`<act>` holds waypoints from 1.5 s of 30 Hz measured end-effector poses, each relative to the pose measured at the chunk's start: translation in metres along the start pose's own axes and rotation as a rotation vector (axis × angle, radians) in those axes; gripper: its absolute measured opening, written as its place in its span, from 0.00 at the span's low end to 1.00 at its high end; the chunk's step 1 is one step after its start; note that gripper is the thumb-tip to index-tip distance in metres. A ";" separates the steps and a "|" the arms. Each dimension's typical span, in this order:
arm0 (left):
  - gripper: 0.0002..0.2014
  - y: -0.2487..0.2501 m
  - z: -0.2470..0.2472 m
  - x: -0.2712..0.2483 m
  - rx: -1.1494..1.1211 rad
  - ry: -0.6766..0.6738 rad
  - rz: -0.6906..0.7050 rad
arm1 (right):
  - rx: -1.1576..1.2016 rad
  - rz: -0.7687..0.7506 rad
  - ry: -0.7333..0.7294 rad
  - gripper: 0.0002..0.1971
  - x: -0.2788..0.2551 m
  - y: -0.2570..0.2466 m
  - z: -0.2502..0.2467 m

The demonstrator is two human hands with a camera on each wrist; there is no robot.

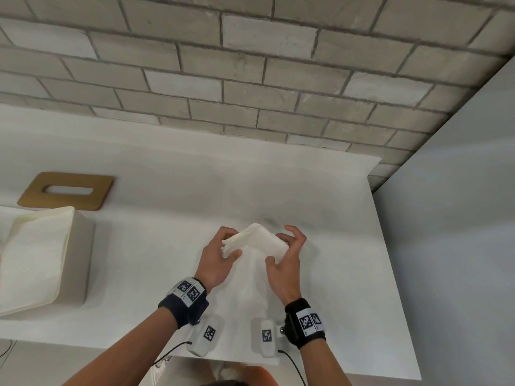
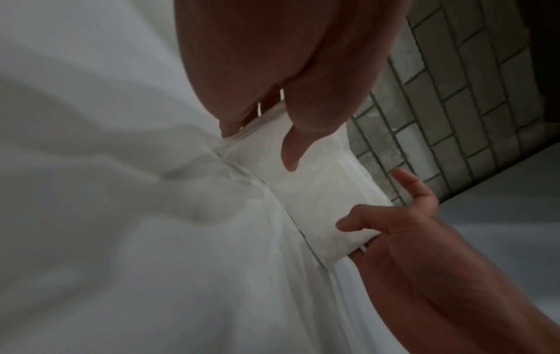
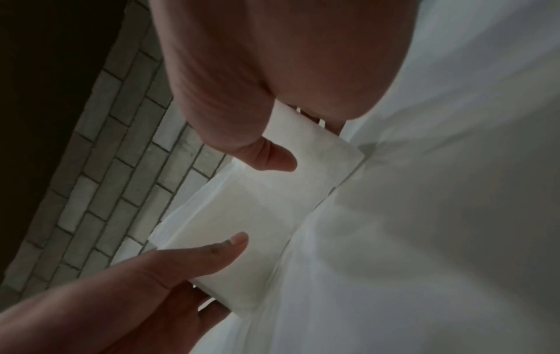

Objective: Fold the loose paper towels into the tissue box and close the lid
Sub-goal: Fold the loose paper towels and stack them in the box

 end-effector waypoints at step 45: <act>0.28 -0.084 -0.443 -0.001 0.786 -0.220 0.271 | -0.562 0.041 -0.526 0.19 -0.202 -0.141 0.409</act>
Point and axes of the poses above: each hand's wrist, its own x-axis towards the middle knuckle, its own z-axis out of the palm, y = z × x, the point moved 7 cm from there along x, towards the middle knuckle, and after that the axes turned 3 degrees about z, right-handed, at the moved point
